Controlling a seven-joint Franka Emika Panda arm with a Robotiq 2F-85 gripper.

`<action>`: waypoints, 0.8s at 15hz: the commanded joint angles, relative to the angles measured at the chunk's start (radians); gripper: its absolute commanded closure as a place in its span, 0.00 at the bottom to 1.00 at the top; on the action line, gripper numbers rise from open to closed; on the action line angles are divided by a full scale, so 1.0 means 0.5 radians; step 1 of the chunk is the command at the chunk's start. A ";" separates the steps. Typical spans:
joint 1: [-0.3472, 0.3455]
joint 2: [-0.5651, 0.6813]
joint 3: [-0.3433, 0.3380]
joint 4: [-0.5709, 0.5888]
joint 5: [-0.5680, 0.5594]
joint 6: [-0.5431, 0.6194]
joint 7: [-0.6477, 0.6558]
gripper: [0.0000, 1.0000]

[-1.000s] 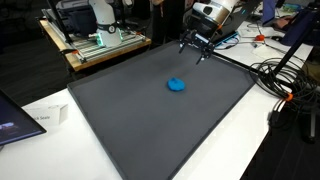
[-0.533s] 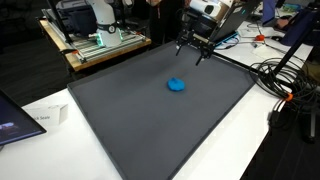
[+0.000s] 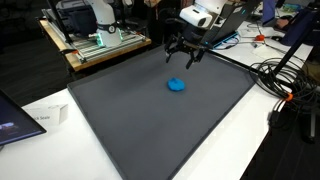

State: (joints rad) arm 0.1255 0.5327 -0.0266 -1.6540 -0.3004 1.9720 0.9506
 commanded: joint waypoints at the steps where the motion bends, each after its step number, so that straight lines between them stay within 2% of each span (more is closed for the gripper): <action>1: -0.075 -0.083 0.013 -0.085 0.144 0.041 -0.352 0.00; 12: -0.230 -0.162 0.017 -0.166 0.607 0.140 -1.147 0.00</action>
State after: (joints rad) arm 0.0426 0.4921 -0.0271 -1.6796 -0.0749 1.9940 0.4854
